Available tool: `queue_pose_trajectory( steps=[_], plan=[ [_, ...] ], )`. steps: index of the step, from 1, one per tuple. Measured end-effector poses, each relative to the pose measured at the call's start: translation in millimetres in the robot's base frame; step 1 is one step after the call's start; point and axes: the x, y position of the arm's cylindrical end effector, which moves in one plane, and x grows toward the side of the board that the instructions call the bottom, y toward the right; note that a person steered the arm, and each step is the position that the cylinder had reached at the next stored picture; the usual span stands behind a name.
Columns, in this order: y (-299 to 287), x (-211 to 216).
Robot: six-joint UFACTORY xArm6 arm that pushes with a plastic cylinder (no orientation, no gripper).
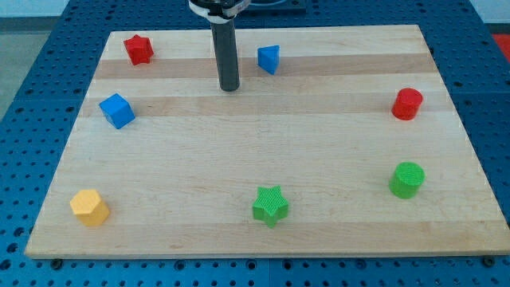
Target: Move blue traingle towards top center
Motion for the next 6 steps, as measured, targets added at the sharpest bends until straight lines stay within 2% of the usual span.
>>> queue_pose_trajectory(
  steps=[1,3,4,5,6],
  plan=[
    [49,1],
    [82,11],
    [126,-51],
    [131,-90],
    [100,-105]
  ],
)
